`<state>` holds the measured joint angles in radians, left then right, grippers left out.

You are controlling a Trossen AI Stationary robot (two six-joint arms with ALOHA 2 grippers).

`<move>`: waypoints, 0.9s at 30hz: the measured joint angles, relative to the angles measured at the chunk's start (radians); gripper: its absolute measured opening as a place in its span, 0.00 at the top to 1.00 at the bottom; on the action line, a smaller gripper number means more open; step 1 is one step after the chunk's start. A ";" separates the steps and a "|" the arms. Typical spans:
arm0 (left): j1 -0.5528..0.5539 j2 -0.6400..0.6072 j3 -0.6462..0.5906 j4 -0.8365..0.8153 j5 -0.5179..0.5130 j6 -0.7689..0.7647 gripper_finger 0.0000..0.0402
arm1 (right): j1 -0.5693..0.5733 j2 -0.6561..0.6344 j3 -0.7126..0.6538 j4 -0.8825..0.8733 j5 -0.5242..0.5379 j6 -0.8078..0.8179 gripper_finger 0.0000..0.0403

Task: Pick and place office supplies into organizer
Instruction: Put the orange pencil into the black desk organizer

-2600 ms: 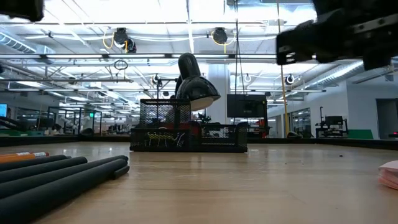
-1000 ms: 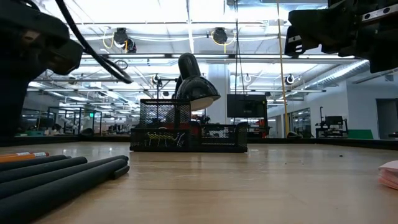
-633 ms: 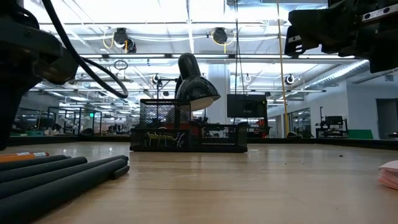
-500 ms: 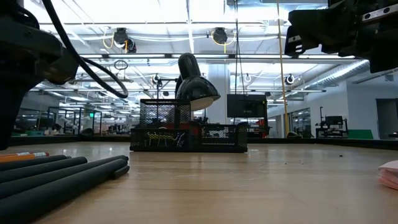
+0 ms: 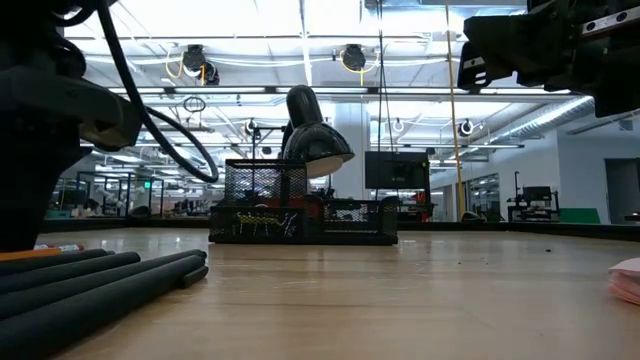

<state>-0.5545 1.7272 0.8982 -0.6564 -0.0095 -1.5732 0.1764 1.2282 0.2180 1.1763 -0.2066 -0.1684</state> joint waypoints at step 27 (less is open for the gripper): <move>-0.004 0.006 -0.007 0.057 -0.031 0.050 0.86 | 0.000 0.000 0.000 -0.002 0.000 0.026 1.00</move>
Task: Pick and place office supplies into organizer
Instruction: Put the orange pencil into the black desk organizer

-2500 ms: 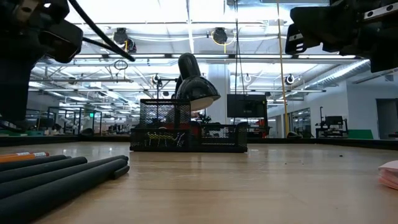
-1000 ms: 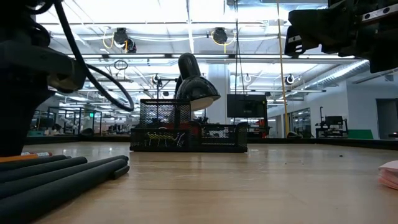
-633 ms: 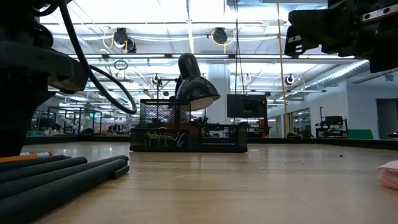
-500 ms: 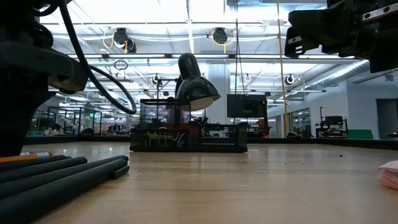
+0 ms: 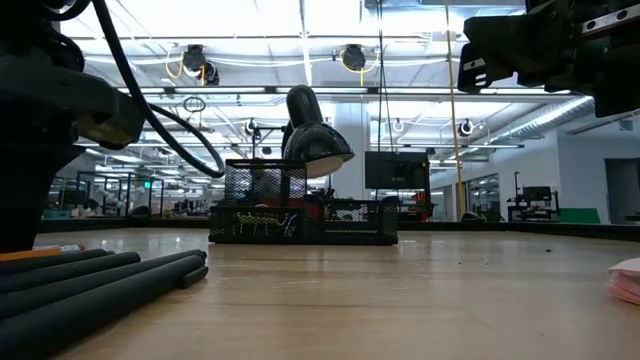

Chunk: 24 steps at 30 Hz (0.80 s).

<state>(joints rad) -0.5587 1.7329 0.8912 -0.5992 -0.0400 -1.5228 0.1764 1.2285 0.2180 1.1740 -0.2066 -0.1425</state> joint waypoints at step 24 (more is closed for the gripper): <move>-0.002 -0.081 -0.005 0.019 -0.281 0.159 0.97 | 0.000 0.000 0.000 -0.005 0.000 0.000 1.00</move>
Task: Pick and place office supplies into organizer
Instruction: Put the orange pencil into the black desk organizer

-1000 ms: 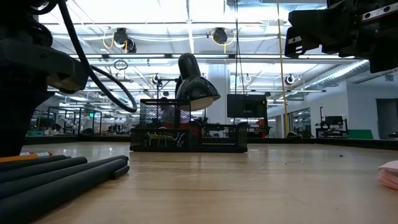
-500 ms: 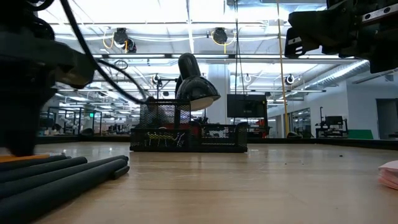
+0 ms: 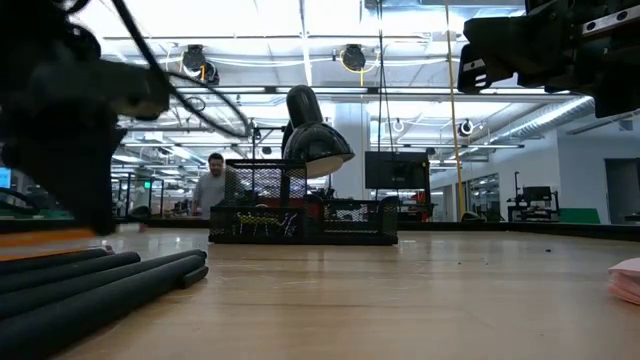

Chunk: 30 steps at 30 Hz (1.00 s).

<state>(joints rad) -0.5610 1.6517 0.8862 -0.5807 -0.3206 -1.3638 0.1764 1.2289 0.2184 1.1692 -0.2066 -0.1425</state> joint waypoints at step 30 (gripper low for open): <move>0.412 -0.366 0.006 0.834 -0.023 1.454 0.95 | 0.000 0.000 0.000 -0.007 0.000 -0.001 1.00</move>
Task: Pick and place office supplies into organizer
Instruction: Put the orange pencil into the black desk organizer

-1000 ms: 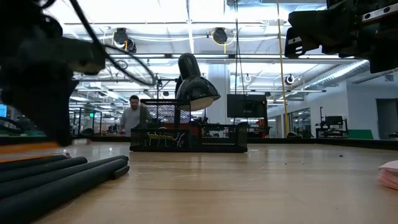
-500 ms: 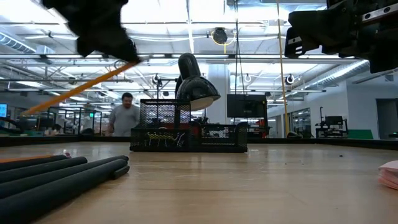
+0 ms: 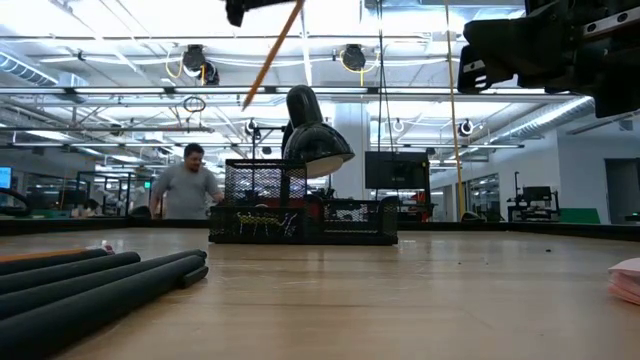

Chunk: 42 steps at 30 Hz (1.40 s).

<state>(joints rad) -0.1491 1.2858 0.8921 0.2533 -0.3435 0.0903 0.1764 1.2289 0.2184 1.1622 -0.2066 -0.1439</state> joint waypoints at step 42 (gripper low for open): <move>0.292 0.235 -0.255 0.485 0.258 -0.046 0.94 | 0.000 0.000 0.000 -0.037 0.000 0.001 1.00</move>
<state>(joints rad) 0.1427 1.5208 0.6372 0.7381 -0.0860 0.0441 0.1764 1.2289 0.2184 1.1248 -0.2066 -0.1429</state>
